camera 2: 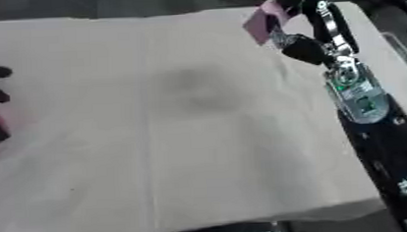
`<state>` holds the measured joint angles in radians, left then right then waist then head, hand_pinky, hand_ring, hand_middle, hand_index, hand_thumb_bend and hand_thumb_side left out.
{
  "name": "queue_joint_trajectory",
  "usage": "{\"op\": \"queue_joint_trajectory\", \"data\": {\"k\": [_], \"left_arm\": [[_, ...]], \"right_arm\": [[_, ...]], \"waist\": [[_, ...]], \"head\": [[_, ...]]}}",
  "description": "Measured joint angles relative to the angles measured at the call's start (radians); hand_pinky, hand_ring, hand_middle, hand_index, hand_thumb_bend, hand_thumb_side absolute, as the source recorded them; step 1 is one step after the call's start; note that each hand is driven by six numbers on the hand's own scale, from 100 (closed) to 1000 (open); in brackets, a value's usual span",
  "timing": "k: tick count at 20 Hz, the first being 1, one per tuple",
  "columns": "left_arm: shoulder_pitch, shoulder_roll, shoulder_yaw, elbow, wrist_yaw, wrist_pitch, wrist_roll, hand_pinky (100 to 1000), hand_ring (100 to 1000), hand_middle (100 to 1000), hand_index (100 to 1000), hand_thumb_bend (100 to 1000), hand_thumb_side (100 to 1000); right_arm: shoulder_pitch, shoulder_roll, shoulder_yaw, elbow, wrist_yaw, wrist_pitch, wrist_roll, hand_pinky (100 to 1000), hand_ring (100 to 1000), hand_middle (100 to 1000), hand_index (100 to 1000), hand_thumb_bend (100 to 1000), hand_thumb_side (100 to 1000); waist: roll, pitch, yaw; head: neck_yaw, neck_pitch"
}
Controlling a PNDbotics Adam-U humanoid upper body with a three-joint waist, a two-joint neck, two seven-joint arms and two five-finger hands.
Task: Pick up the objects with one hand, pass them to the other hand, and then place them into the box on the other side of the table.
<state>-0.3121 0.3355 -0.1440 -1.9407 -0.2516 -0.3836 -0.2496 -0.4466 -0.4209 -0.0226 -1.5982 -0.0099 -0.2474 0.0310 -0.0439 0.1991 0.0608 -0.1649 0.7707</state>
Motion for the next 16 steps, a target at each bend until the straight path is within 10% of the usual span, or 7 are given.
{"op": "queue_joint_trajectory", "data": {"k": [10,16], "left_arm": [[-0.057,0.0,-0.035,0.134,-0.093,-0.026,0.055,985,784,570,904,100,486],[-0.094,0.0,-0.076,0.154,-0.174,-0.075,0.16,914,802,664,923,100,202]], "right_arm": [[0.02,0.155,0.145,-0.199,-0.218,0.197,0.214,933,535,533,694,221,216],[0.005,0.185,0.201,-0.249,-0.326,0.289,0.298,934,536,536,698,228,222]], "waist": [[-0.002,-0.001,-0.006],[-0.008,-0.001,-0.011]], "head": [[0.08,0.001],[0.124,0.001]]}}
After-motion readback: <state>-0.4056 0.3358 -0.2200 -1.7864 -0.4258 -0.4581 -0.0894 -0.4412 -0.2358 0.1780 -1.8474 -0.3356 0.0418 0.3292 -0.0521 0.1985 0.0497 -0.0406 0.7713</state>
